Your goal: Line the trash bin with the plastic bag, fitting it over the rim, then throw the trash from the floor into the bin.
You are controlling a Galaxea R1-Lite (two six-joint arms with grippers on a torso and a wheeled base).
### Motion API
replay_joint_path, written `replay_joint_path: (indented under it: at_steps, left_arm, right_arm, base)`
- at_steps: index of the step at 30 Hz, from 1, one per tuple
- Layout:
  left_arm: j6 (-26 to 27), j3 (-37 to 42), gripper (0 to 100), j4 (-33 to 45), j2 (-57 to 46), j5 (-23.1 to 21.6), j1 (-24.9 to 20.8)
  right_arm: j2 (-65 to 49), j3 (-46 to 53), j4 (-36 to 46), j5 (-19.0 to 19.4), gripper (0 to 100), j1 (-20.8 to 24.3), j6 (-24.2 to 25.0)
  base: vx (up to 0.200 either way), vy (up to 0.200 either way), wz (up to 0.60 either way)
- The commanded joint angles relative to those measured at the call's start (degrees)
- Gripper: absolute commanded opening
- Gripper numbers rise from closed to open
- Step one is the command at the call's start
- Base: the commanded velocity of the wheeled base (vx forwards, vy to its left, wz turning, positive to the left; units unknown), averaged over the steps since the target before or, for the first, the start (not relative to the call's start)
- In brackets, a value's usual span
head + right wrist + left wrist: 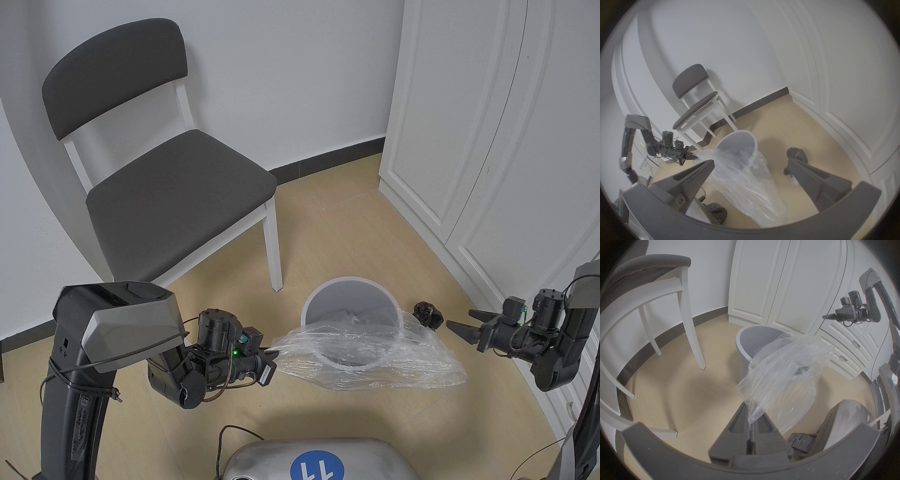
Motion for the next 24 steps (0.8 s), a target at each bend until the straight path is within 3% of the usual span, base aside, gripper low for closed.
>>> replay_joint_path:
  at_steps: [1, 3, 4, 6, 8, 12, 13, 20, 21, 24]
  left_arm:
    - [-0.47, -0.05, 0, -0.20, -0.39, 0.01, -0.16]
    - [-0.47, 0.04, 0, -0.20, -0.48, 0.10, -0.16]
    - [-0.47, -0.05, 0, -0.20, -0.48, 0.10, -0.16]
    - [-0.47, -0.05, 0, -0.20, -0.48, 0.10, -0.16]
    - [-0.47, -0.05, 0, -0.20, -0.57, 0.45, -0.16]
    - [-0.38, -0.14, 0, -0.28, -0.48, 1.59, -0.24]
    - [-0.47, -0.05, 0, -0.28, -0.39, 1.77, -0.51]
    - [-0.47, -0.14, 0, 0.16, 0.22, 3.18, -1.30]
    - [-0.47, -0.31, 100, 0.33, 0.22, 4.49, -1.47]
    - [-0.47, -0.23, 100, -0.02, 0.14, 5.02, -1.39]
  right_arm:
    - [-9.20, -2.27, -1.07, -15.97, 100, 17.92, -5.28]
    - [-9.20, -4.38, 1.57, -18.96, 100, 18.45, -9.24]
    - [-9.02, -7.90, 6.23, -27.49, 100, 19.42, -13.72]
    - [-8.76, -12.82, 11.32, -41.37, 100, 21.88, -17.59]
    - [-9.02, -15.81, 14.40, -48.93, 100, 24.51, -18.38]
    - [-9.64, -17.92, 19.76, -48.84, 100, 27.24, -21.54]
    - [-9.73, -18.36, 22.49, -48.84, 100, 28.20, -25.15]
    - [-7.18, -18.62, 29.34, -48.58, 100, 30.31, -36.31]
    - [-6.39, -19.15, 30.22, -48.58, 100, 30.31, -37.98]
    - [-4.63, -20.20, 30.66, -48.58, 100, 30.58, -39.30]
  base:
    - [0.000, 0.000, 0.00]
    - [0.000, 0.000, 0.00]
    - [0.000, 0.000, 0.00]
    - [0.000, 0.000, 0.00]
    - [0.000, 0.000, 0.00]
    - [0.000, 0.000, 0.00]
    - [0.000, 0.000, 0.00]
    - [0.000, 0.000, 0.00]
    - [0.000, 0.000, 0.00]
    - [0.000, 0.000, 0.00]
